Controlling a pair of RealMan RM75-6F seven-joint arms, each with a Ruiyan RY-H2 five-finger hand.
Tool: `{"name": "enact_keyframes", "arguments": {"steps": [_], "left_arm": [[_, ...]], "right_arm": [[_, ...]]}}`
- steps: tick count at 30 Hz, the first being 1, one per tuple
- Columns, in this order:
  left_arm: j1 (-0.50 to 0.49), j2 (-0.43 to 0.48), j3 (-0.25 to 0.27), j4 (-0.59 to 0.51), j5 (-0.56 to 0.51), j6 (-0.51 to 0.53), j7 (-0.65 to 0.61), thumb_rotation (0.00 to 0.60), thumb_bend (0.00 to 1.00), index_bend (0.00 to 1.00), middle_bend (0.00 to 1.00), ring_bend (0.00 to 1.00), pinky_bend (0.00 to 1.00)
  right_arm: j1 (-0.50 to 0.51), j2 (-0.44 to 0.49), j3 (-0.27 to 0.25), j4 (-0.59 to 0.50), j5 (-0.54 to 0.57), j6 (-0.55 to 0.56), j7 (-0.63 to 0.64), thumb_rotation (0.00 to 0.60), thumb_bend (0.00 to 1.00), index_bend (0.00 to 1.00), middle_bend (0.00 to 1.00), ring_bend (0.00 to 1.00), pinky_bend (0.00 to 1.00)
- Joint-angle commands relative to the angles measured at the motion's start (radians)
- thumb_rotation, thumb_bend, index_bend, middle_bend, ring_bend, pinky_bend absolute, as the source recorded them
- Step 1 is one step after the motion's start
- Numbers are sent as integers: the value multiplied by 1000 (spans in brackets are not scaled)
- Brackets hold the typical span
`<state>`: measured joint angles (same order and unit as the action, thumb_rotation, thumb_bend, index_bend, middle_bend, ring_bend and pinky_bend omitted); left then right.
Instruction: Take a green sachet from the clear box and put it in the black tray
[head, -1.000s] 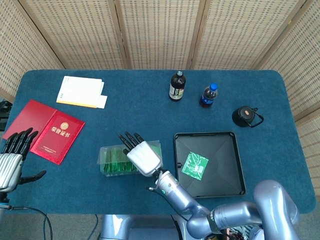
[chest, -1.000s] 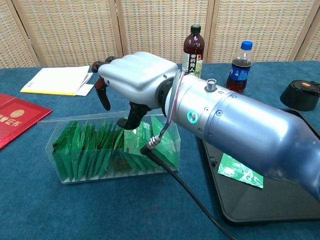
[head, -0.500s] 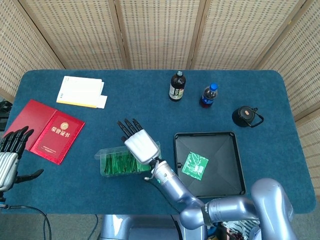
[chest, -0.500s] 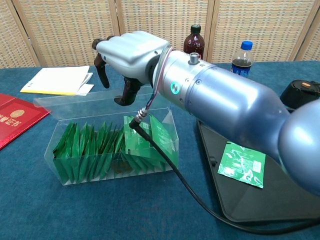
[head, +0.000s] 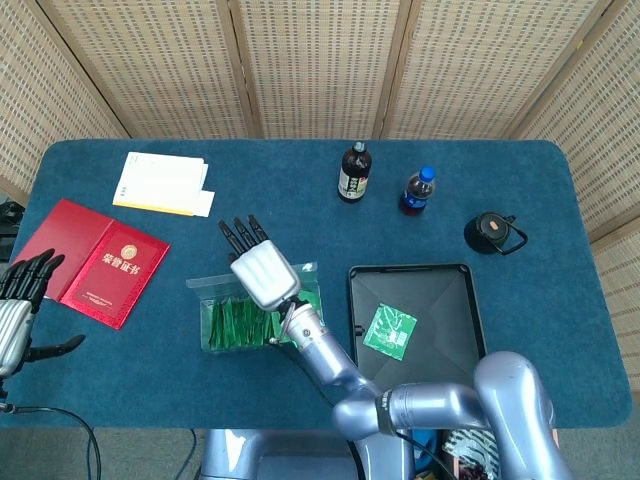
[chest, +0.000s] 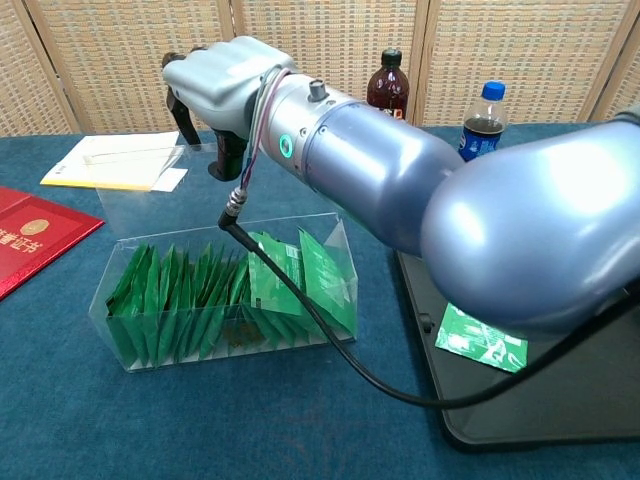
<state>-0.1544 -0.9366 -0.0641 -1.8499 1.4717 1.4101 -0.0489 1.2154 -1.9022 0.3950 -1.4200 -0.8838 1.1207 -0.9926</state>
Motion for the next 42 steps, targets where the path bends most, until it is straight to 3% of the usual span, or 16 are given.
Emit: {"name": "enact_keyframes", "arguments": {"steps": [1,8,11,16,18,21,23,28,31,37,42], "left_arm": [[-3,3,-1,3,-1,-6,-8,600,60,0,0,0,0],[-7,7,1,5,0,-14,-21,600,61,0,0,0,0],[-8,7,0,6,-2,-16,-22,600,60,0,0,0,0],[-10,7,0,7,-6,-19,-22,600,61,0,0,0,0],[-11,7,0,6,-6,-19,-21,600,61,0,0,0,0],[-11,6,1,5,-4,-19,-18,600,61,0,0,0,0],[-12,4,2,4,-3,-20,-10,600,61,0,0,0,0],[-13,-1,3,2,-1,-20,3,600,61,0,0,0,0],[-14,-3,5,3,-4,-24,8,600,61,0,0,0,0],[-24,-9,10,-1,-4,-45,23,600,61,0,0,0,0],[-20,-8,12,-5,3,-35,23,600,61,0,0,0,0]], "right_arm": [[14,-16,11,32,-5,1,16,600,513,492,1,0,129],[42,-58,15,108,21,-36,35,600,554,488,0,0,126],[52,-57,17,106,63,-56,7,600,613,488,0,0,122],[56,-60,11,116,60,-55,14,600,616,460,0,0,121],[58,-61,5,126,53,-49,12,600,586,372,0,0,121],[57,-65,-2,140,40,-34,11,600,353,74,0,0,109],[53,-67,0,152,-24,16,47,600,271,1,0,0,103],[32,-52,-30,182,-206,73,214,600,194,0,0,0,39],[10,-5,-64,139,-278,73,265,600,182,15,0,0,36],[-33,106,-152,10,-378,49,255,600,187,288,0,0,45],[-63,157,-198,-69,-396,19,216,600,233,384,0,0,70]]}}
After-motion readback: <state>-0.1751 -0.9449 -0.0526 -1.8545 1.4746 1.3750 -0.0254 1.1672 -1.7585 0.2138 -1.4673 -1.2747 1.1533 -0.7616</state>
